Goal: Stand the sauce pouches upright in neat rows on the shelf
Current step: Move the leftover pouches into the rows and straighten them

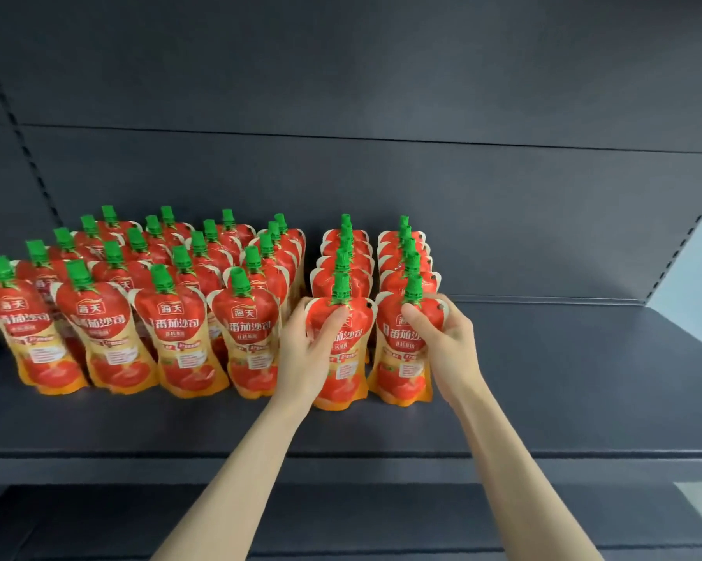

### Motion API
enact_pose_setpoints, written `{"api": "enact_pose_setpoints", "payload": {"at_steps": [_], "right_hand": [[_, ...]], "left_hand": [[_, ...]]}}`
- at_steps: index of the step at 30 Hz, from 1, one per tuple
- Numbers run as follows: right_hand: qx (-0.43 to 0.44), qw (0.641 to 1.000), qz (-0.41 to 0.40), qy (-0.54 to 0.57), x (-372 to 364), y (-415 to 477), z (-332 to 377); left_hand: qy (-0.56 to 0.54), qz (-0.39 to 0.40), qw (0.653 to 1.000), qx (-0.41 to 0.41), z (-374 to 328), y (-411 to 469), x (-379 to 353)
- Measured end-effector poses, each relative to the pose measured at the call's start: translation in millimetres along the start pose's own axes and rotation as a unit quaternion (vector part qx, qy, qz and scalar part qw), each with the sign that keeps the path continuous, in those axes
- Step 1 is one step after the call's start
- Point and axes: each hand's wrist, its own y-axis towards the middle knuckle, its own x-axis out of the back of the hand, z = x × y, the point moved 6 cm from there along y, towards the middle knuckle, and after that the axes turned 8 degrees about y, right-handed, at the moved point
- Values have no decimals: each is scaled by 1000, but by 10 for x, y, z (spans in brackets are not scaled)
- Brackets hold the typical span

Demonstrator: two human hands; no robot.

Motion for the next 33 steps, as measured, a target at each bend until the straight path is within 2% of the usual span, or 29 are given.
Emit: {"api": "enact_pose_setpoints", "payload": {"at_steps": [3,7,15,33], "right_hand": [[-13,1000,-7,-10,38,-33,-87],[-18,994,-35,-97,127,-182,-269],[-17,961,-101,-256,287,-418,-520],[-26,959,-35,-279,421,-404,-546]], "left_hand": [[-22,40,999,20,186,-3,8],[48,92,993,47,528,-169,11],[116,56,989,72,805,-358,65],[261,-13,964,42,837,-379,48]]}}
